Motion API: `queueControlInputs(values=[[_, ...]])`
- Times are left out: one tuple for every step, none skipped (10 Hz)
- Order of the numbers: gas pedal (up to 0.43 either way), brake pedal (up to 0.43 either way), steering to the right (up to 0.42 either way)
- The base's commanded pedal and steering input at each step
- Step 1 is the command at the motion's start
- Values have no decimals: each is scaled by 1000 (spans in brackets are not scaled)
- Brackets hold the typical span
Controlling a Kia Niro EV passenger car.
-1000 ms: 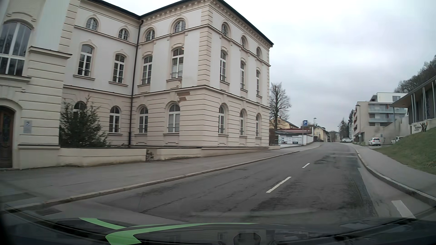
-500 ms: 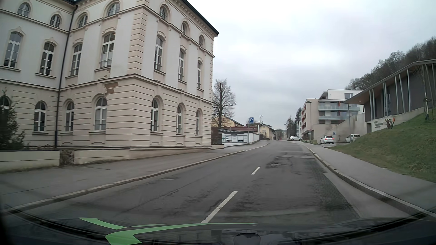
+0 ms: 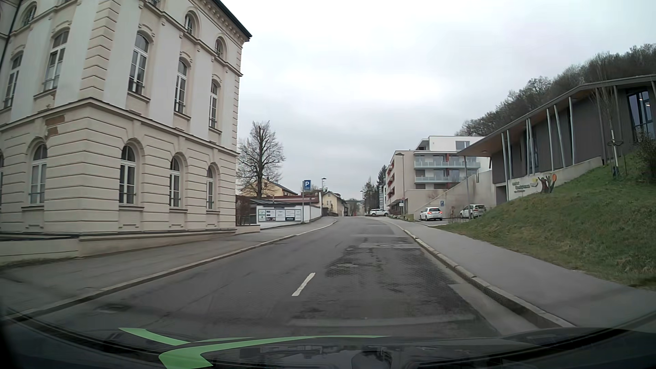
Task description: Follow the waypoints while adhering to traffic rules and regulations
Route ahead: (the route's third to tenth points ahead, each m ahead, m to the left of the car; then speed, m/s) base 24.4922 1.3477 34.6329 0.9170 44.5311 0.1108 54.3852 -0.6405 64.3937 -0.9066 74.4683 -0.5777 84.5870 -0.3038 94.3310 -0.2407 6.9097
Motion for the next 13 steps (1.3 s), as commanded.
queueControlInputs(values=[[260, 0, 94], [228, 0, 77], [220, 0, 66], [220, 0, 51], [220, 0, 39], [220, 0, 28], [209, 0, 21], [197, 0, 16], [197, 0, 12], [189, 0, 10], [189, 0, 7], [189, 0, 6], [189, 0, 6]])
